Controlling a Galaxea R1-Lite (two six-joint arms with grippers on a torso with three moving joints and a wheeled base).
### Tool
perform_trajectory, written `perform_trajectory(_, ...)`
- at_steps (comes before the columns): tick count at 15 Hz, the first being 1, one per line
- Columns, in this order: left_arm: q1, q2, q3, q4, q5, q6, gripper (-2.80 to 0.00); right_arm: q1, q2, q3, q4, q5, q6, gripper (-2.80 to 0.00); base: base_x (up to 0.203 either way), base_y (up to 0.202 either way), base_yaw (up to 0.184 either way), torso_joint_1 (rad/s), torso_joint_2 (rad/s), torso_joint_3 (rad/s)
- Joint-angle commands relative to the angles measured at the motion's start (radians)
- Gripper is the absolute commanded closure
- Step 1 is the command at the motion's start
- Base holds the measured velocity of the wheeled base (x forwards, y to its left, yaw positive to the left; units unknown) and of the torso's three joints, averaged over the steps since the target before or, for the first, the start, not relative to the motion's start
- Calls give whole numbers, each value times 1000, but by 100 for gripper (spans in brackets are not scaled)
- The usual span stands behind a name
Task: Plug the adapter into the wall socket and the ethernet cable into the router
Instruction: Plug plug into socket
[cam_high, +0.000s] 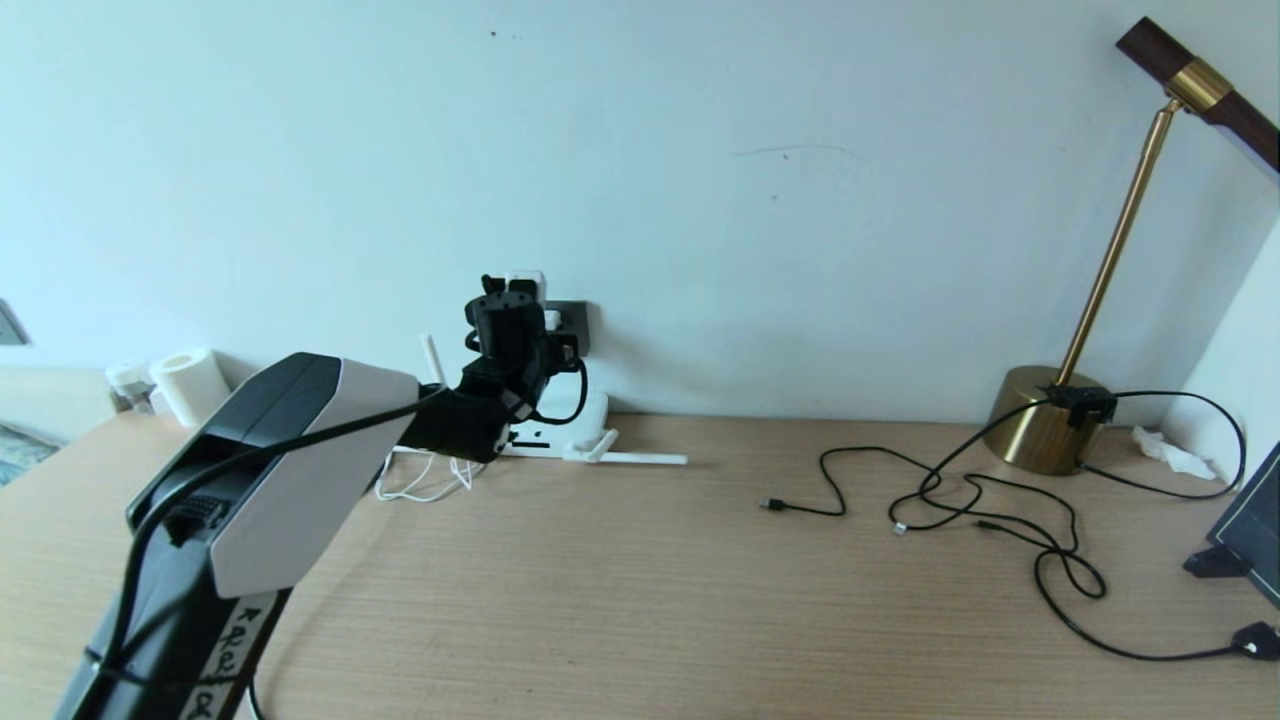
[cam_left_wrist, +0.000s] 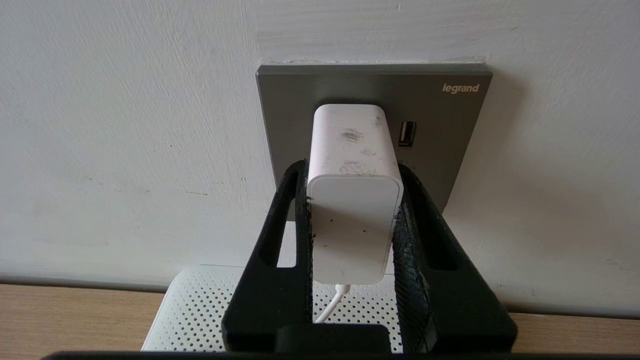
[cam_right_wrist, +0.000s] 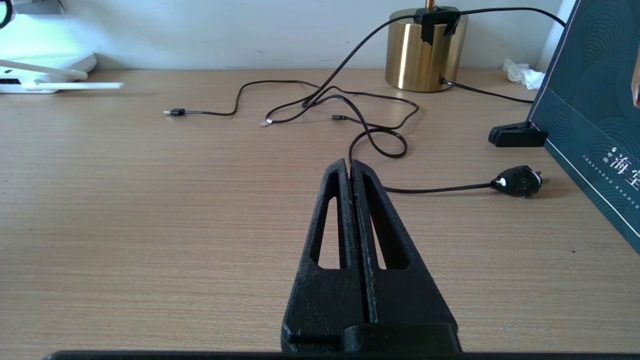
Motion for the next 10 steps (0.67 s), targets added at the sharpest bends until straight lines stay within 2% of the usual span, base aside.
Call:
perform_trajectory(1, -1, 14, -30, 2, 3, 1, 0, 0, 0, 11, 0, 0, 1, 0, 0, 0, 0, 0, 0, 0)
perform_trajectory(10, -2, 19, -30, 7, 4, 1, 0, 0, 0, 11, 0, 0, 1, 0, 0, 0, 0, 0, 0, 0)
